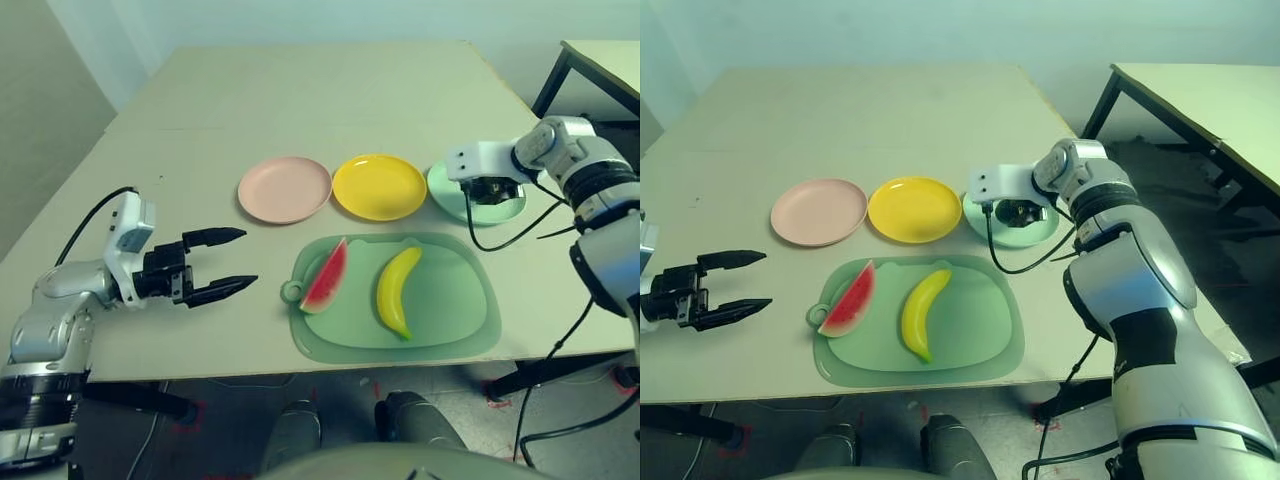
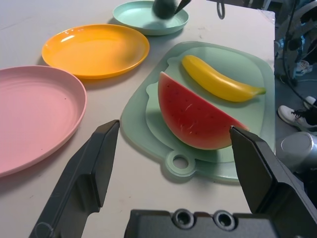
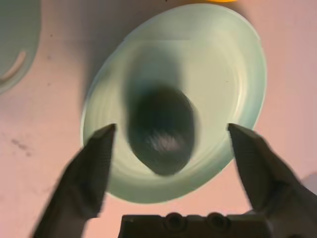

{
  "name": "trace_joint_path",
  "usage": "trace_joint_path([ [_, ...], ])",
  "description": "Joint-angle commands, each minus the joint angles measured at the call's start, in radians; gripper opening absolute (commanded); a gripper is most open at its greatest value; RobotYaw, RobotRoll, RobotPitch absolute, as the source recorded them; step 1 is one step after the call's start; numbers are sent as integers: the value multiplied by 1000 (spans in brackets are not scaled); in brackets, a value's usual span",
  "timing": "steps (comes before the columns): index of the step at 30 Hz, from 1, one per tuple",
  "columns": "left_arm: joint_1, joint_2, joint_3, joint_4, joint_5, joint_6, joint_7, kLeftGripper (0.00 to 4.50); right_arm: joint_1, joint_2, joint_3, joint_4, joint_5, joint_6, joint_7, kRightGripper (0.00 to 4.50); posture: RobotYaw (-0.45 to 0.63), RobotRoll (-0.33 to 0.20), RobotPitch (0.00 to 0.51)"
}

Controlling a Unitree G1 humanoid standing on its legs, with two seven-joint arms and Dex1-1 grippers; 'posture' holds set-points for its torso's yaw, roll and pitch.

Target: Place the fruits into color-matched plates.

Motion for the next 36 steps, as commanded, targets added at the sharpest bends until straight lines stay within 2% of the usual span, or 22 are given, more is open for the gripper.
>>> trace_joint_path([
  [1, -9, 3, -6, 0, 6, -1, 1, 4500, -1, -8, -30, 5, -16, -8, 8, 4471, -26, 0, 52],
  [6, -50, -5, -30, 33, 15, -6, -10, 4500, -31, -36, -28, -22, -42, -94, 68, 4471, -56, 0, 52],
  [11, -79, 3, -52, 73, 20, -12, -53, 4500, -43, -36, -62, -123, 22, -280, 292, 4471, -89, 0, 53],
  [14, -90, 9, -60, 87, 17, -16, -85, 4500, 4, -29, -85, -233, 89, -334, 425, 4471, -99, 0, 54],
  [18, -108, 16, -66, 107, 18, -29, -129, 4500, 111, -20, -92, -480, 199, -309, 565, 4471, -102, 0, 55],
  [22, -111, 27, -74, 112, 18, -36, -174, 4500, 193, -65, -12, -726, 291, -260, 583, 4471, -90, 0, 57],
  [26, -97, 41, -72, 91, 6, -33, -220, 4500, 241, -111, 60, -897, 359, -190, 583, 4471, -79, 0, 58],
  [36, -74, 47, -63, 53, -8, -8, -231, 4500, 284, -134, 123, -1041, 390, -130, 583, 4471, -67, 0, 55],
])
